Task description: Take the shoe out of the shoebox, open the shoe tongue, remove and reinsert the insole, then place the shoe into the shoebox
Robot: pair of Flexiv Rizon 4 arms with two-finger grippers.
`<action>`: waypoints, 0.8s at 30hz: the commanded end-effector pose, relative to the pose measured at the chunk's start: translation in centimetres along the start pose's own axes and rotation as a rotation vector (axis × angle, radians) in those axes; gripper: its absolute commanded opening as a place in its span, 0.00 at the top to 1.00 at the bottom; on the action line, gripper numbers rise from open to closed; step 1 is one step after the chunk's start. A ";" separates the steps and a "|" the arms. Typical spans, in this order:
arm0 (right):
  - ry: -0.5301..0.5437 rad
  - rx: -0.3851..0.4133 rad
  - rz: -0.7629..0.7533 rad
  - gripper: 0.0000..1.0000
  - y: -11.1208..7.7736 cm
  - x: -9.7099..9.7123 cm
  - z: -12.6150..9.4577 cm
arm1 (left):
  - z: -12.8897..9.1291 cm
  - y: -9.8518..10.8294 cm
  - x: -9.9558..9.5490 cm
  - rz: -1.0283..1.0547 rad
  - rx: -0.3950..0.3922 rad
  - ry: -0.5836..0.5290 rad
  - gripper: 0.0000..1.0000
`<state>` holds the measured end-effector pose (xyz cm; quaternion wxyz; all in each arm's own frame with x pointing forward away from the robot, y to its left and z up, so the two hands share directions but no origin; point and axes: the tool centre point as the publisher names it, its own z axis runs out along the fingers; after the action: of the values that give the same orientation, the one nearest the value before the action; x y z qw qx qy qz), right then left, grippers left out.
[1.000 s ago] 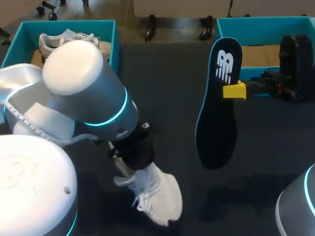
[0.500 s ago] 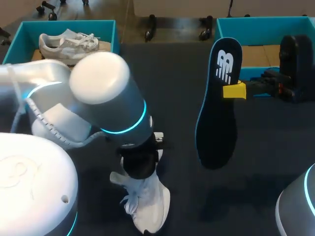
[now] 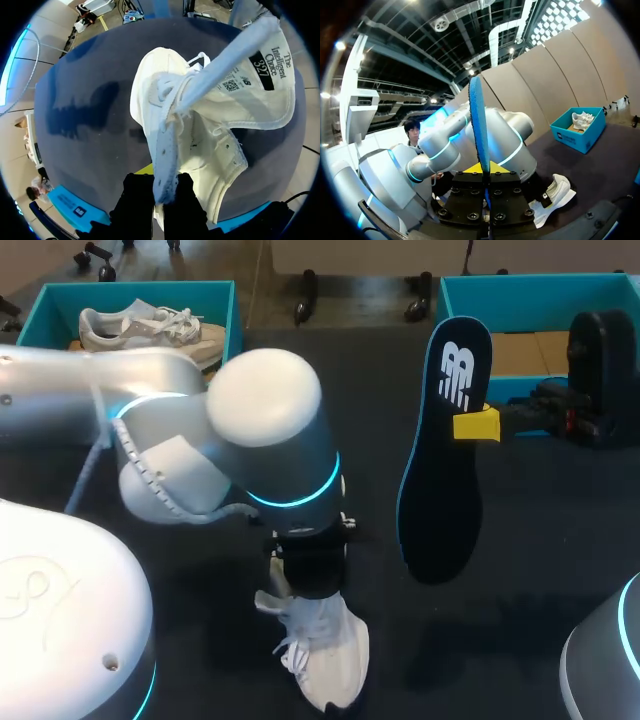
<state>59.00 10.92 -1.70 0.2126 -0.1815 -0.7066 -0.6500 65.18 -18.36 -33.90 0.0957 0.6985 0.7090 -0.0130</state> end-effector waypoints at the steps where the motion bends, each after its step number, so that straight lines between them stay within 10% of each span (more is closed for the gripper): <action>1: 0.000 -0.001 -0.001 1.00 -0.1 -0.1 0.2 | 1.1 0.1 -1.1 0.014 0.000 0.027 1.00; 24: 0.000 -0.001 -0.001 1.00 -0.1 -0.1 0.2 | 2.9 0.3 -2.3 0.158 -0.010 -0.061 1.00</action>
<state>59.00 10.93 -1.71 0.2126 -0.1815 -0.7066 -0.6501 65.88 -21.23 -36.08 0.1188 0.7497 0.6507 -0.0209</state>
